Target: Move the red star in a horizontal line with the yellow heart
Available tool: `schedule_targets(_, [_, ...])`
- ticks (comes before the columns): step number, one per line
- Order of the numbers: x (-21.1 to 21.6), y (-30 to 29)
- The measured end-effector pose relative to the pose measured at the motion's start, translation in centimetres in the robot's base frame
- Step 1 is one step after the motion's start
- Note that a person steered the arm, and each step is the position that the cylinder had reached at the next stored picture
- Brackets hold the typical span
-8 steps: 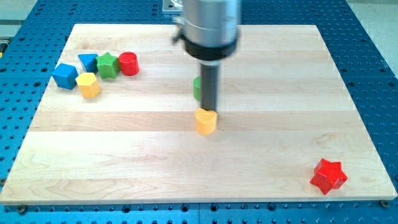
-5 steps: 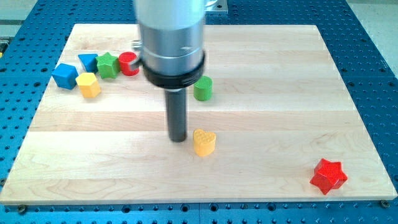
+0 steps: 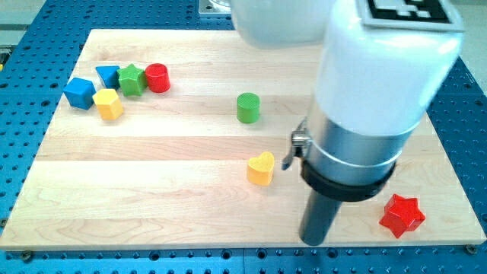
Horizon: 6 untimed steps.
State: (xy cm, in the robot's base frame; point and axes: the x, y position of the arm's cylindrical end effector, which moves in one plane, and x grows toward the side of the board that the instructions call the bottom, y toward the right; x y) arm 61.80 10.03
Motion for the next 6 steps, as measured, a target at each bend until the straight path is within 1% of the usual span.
schedule_targets(1, [0.0,9.4])
schedule_targets(2, [-0.1,15.9])
schedule_targets(3, [-1.6,17.1])
schedule_targets(4, [-4.4,15.9])
schedule_targets(5, [-4.9,17.5])
schedule_targets(6, [-7.4,17.3])
